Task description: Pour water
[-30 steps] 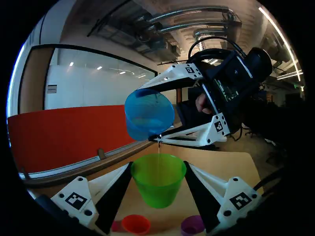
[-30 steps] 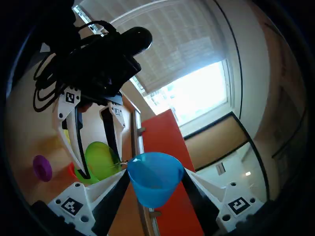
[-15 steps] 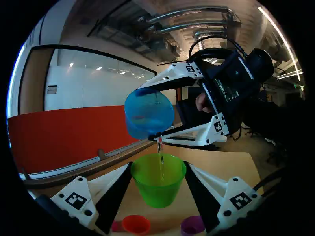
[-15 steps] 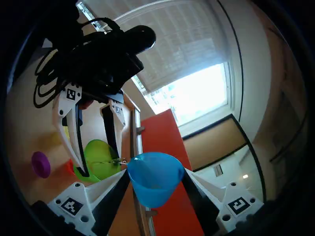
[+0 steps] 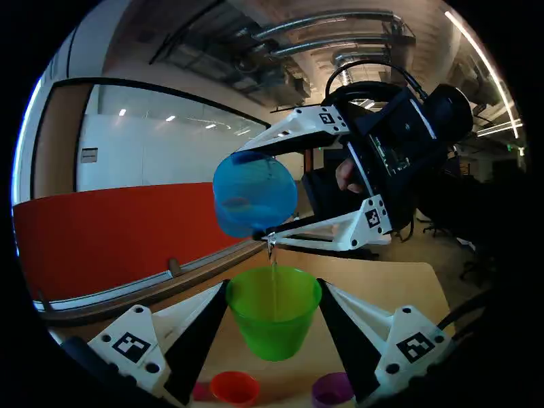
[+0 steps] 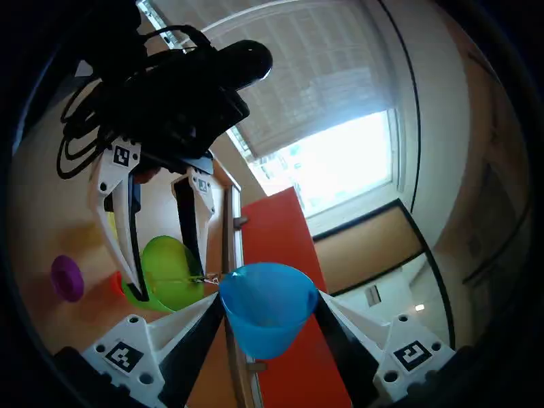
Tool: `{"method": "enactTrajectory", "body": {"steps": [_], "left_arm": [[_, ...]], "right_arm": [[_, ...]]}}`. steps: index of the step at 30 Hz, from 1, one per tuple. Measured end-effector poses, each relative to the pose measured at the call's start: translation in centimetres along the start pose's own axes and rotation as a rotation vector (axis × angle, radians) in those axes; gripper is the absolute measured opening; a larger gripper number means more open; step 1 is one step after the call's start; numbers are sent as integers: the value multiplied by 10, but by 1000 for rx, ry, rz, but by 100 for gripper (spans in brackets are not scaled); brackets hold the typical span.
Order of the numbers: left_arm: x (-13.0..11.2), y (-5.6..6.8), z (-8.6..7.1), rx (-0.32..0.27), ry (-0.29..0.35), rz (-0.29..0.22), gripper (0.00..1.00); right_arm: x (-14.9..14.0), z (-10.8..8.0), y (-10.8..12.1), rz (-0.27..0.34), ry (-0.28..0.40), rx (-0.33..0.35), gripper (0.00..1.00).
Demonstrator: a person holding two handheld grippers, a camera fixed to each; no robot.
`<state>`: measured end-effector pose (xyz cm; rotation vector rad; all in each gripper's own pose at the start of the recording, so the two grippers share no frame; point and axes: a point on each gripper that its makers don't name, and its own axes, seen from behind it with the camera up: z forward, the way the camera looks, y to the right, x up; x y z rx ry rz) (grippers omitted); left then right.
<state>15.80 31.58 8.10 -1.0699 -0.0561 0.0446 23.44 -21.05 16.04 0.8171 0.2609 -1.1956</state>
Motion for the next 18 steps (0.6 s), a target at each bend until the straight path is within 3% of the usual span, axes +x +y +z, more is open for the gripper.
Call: {"method": "enactTrajectory", "body": {"steps": [18], "left_arm": [[2, 1, 1, 0, 4, 2, 91]], "right_arm": [[1, -3, 3, -27, -1, -6, 92]]}}
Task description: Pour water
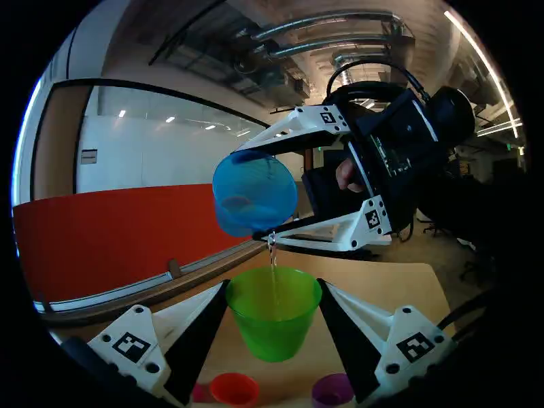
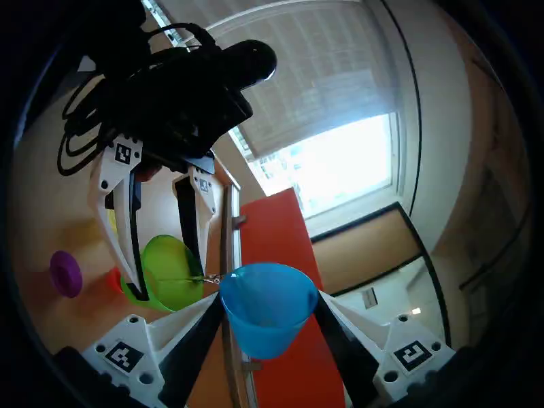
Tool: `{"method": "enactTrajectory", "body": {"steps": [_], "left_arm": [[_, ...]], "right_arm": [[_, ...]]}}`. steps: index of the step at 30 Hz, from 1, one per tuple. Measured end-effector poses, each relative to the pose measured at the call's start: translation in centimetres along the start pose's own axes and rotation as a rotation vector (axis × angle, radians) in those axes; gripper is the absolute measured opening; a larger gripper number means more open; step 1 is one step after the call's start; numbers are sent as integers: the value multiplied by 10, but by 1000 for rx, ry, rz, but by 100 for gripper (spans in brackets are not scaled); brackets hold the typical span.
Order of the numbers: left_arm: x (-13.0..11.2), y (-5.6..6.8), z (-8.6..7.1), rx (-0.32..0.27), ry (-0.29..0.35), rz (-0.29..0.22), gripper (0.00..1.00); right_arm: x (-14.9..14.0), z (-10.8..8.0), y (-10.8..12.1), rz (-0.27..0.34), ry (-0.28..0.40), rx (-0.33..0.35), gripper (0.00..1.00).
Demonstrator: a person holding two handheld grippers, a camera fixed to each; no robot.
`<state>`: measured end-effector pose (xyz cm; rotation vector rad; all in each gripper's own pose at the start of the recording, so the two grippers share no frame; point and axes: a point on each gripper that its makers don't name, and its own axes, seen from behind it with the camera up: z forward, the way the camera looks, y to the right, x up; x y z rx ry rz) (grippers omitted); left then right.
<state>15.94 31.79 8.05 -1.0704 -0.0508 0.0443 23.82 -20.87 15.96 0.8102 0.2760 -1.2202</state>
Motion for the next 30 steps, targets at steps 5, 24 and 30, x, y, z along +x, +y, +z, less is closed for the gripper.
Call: {"method": "enactTrajectory", "body": {"steps": [5, 24, 30], "left_arm": [[-1, 0, -1, 0, -1, -1, 91], [-1, -1, -1, 2, 0, -1, 91], [-2, -1, -1, -1, -1, -1, 91]], "right_arm": [[1, 0, -1, -2, 3, 0, 93], [4, 3, -1, -27, 5, 5, 93], [5, 3, -2, -32, 6, 5, 93]]}}
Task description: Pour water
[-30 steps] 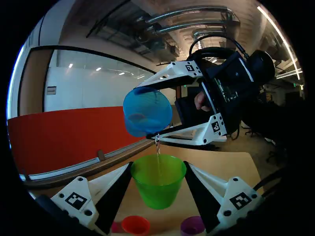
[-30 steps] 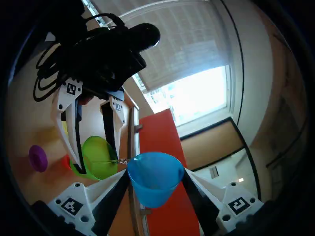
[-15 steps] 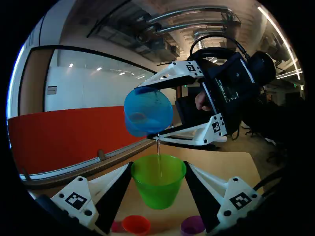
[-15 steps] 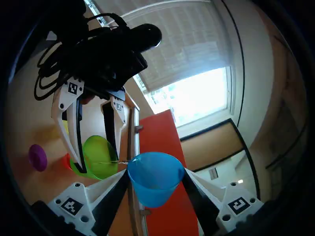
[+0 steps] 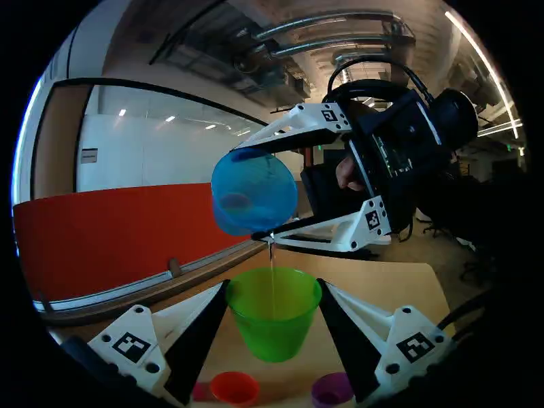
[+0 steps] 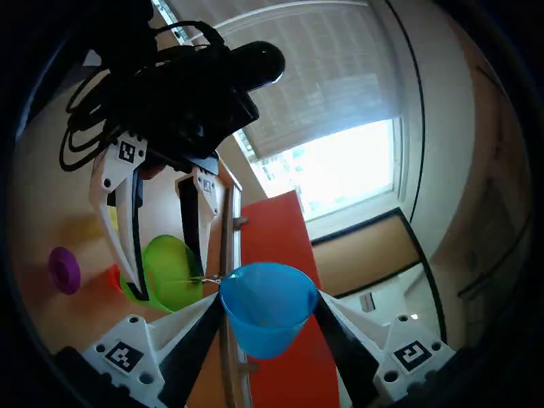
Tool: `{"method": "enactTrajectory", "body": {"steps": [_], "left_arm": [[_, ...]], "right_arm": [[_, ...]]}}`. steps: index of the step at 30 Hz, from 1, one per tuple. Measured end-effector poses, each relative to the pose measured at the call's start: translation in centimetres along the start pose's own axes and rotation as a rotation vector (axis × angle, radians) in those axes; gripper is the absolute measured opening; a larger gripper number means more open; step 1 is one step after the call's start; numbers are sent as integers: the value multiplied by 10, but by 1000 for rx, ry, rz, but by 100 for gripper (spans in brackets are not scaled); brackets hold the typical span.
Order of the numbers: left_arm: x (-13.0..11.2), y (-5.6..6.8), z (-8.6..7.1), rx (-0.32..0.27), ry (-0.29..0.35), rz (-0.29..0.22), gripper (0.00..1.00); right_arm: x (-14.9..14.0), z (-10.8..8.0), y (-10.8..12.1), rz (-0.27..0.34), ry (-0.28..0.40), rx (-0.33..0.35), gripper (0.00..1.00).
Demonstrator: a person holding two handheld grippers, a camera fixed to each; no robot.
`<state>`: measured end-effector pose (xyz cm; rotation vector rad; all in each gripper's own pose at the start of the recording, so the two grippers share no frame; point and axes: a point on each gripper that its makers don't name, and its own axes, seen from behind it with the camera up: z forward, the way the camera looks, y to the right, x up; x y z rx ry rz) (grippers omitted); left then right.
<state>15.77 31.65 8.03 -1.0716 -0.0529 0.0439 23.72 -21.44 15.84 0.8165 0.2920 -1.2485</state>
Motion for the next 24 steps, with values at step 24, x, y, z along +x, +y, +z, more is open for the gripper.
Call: {"method": "enactTrajectory", "body": {"steps": [24], "left_arm": [[1, 3, 3, -4, 0, 0, 91]], "right_arm": [[1, -3, 2, -29, 0, -3, 93]]}}
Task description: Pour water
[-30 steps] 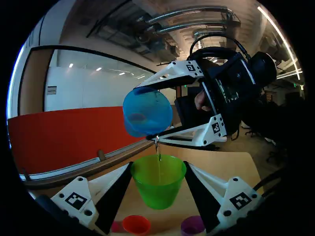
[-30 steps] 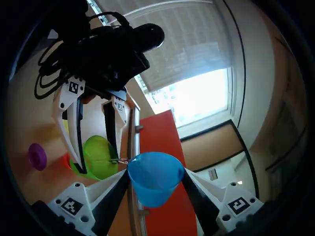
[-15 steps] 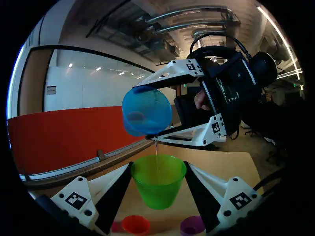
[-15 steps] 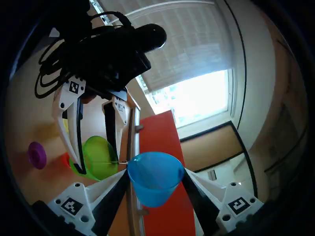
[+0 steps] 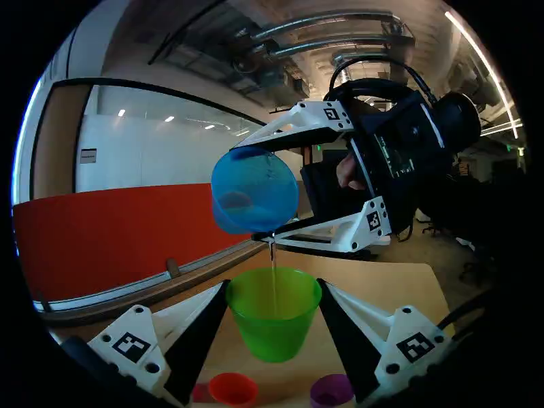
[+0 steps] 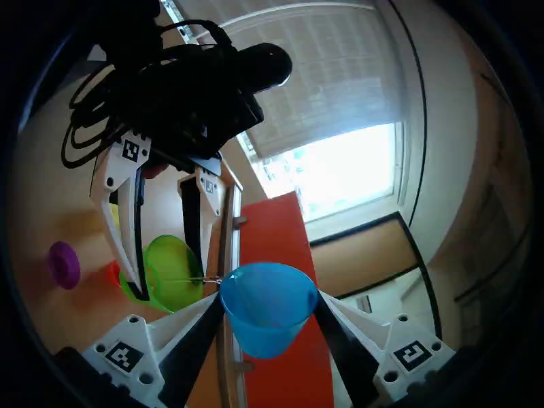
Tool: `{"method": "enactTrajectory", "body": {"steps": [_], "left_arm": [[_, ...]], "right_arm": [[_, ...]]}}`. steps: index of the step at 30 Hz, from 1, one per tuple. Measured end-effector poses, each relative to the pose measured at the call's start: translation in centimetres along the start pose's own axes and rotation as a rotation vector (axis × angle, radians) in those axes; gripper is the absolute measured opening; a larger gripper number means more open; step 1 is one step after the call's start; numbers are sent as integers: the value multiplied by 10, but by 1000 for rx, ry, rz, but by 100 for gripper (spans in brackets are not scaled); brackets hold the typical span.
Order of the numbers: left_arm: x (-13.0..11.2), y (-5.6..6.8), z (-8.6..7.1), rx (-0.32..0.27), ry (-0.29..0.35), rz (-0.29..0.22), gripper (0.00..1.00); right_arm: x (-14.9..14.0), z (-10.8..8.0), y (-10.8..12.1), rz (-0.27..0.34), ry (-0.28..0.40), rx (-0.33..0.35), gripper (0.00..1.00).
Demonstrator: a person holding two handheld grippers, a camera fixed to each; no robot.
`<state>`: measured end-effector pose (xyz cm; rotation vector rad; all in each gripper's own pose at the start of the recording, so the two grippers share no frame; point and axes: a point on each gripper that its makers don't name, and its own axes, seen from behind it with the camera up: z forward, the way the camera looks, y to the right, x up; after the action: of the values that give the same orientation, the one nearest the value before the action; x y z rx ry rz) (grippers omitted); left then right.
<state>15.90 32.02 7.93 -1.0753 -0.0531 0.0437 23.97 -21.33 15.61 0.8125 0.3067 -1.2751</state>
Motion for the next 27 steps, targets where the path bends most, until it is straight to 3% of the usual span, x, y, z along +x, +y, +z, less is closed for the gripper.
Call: {"method": "enactTrajectory", "body": {"steps": [27], "left_arm": [[1, 0, 0, 2, 0, 3, 91]], "right_arm": [[0, 0, 2, -38, -5, -5, 93]]}}
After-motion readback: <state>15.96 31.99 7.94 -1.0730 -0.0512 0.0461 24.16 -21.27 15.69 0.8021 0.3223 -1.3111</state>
